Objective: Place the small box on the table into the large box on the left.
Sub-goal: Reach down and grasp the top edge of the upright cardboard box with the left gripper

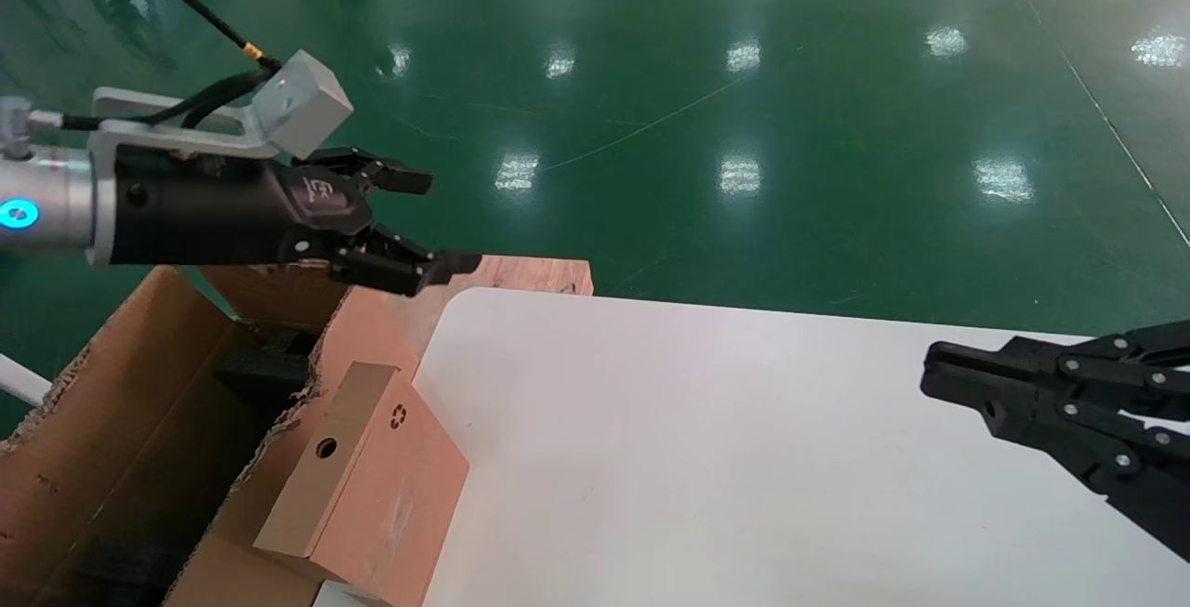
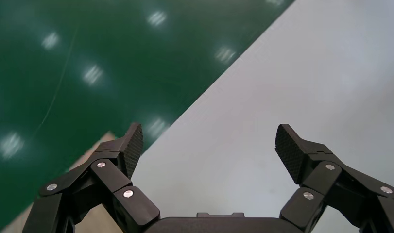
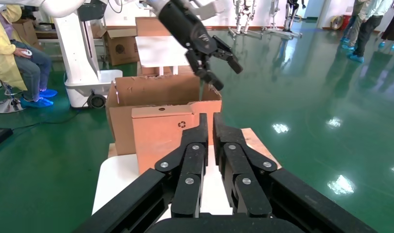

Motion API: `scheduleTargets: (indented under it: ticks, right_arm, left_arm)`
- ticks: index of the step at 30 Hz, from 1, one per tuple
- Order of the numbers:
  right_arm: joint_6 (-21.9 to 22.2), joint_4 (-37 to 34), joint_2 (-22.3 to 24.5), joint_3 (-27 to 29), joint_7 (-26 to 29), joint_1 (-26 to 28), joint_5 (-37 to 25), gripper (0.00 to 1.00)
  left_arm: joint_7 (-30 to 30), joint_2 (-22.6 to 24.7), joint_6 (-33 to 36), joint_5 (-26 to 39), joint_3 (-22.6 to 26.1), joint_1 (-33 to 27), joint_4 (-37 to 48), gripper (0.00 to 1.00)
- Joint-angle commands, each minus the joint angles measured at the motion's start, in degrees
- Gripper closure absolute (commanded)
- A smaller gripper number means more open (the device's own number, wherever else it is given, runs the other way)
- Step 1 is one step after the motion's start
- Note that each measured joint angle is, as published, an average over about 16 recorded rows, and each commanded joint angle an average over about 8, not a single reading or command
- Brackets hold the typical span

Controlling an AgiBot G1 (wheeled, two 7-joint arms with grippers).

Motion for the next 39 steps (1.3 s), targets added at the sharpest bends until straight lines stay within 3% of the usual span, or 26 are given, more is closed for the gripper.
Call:
scheduleTargets:
  ticks: [1, 8, 17, 24, 39]
  right_arm:
    - [0.0, 0.0, 0.0, 0.0, 0.0, 0.0, 0.0, 1.0]
    - [0.0, 0.0, 0.0, -0.01, 0.0, 0.0, 0.0, 1.0]
    - [0.0, 0.0, 0.0, -0.01, -0.01, 0.0, 0.01, 1.0]
    - [0.0, 0.0, 0.01, -0.02, -0.01, 0.01, 0.01, 1.0]
    - [0.01, 0.0, 0.01, -0.03, -0.01, 0.01, 0.02, 1.0]
  left_arm:
    - [-3.48, 1.31, 0.16, 3.98, 1.33, -2.43, -0.03, 0.0]
    - [-18.34, 6.08, 8.86, 15.44, 7.77, -12.14, 0.24, 0.0]
    - [-29.76, 6.41, 11.69, 20.12, 22.05, -19.63, 0.26, 0.0]
    - [-35.16, 5.4, 11.51, 16.72, 33.03, -25.62, -0.01, 0.0]
    - [-38.46, 4.2, 10.76, 7.89, 49.77, -33.86, -0.68, 0.0]
